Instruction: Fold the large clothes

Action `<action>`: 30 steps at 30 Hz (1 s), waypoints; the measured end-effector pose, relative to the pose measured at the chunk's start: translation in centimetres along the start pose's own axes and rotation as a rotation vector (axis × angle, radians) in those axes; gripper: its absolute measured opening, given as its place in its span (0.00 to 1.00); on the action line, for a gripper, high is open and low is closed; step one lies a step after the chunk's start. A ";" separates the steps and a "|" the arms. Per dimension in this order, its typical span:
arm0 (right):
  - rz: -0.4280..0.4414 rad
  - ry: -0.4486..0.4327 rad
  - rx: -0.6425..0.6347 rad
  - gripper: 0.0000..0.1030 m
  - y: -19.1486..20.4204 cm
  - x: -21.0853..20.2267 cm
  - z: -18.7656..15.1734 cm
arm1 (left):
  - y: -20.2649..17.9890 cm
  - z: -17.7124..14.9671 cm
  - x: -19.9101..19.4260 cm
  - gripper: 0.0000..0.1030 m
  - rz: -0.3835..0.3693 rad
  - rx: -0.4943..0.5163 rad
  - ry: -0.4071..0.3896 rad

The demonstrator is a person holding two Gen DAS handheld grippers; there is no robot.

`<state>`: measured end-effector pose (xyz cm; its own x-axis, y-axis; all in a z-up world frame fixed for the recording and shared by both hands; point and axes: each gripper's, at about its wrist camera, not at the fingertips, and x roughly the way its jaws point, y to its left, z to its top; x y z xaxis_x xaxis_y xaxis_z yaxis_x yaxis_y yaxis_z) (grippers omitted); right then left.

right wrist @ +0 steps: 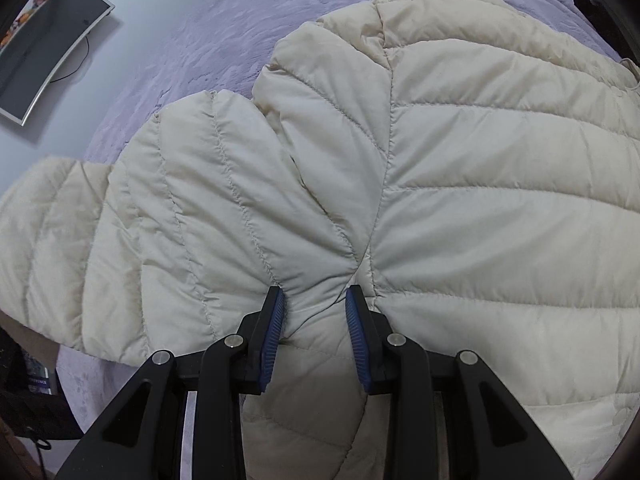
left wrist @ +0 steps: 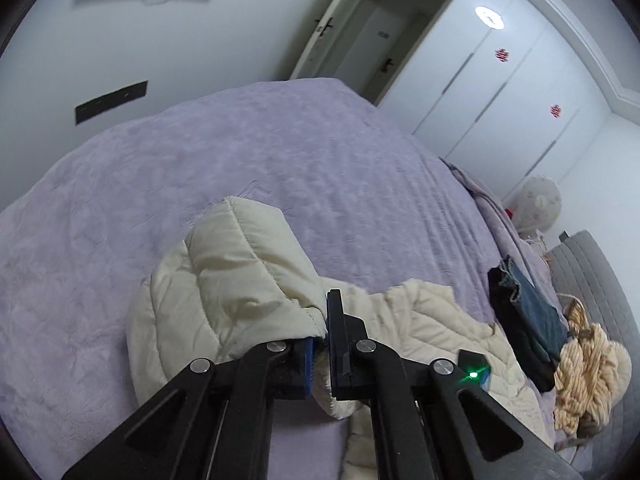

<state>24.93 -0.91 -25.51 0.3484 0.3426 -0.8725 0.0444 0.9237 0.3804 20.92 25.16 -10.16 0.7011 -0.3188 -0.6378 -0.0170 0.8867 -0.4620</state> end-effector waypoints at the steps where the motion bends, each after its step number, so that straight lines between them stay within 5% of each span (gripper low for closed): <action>1: 0.005 0.002 0.004 0.34 -0.3 0.0 -0.2 | -1.4 0.3 -0.1 0.06 -0.015 0.029 -0.002; 7: 0.122 0.000 0.081 0.34 -4.1 -3.7 -0.2 | -10.9 -0.5 0.9 0.06 -0.086 0.199 0.039; 14: 0.098 -0.099 0.203 0.35 -15.9 -12.9 -3.8 | -20.6 -5.9 6.3 0.07 -0.122 0.381 0.194; 22: 0.053 -0.125 0.361 0.35 -25.7 -18.2 -8.2 | -25.2 -14.8 14.2 0.07 0.005 0.564 0.476; 26: 0.069 -0.130 0.396 0.40 -27.2 -19.0 -9.7 | -25.7 -17.3 15.0 0.09 0.065 0.621 0.500; 28: 0.077 -0.135 0.403 0.42 -27.4 -19.2 -10.2 | -25.8 -17.7 14.8 0.59 0.076 0.637 0.493; 29: 0.080 -0.138 0.406 0.44 -27.7 -19.6 -10.5 | -25.7 -17.6 14.5 1.00 0.088 0.639 0.481; 30: 0.083 -0.139 0.409 0.45 -27.7 -19.9 -10.6 | -25.8 -17.6 14.1 0.99 0.094 0.647 0.438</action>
<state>6.82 -31.51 -21.90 0.4880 0.3607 -0.7948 0.3679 0.7408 0.5621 18.74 -8.13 -18.04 0.3699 -0.2166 -0.9035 0.4503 0.8924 -0.0296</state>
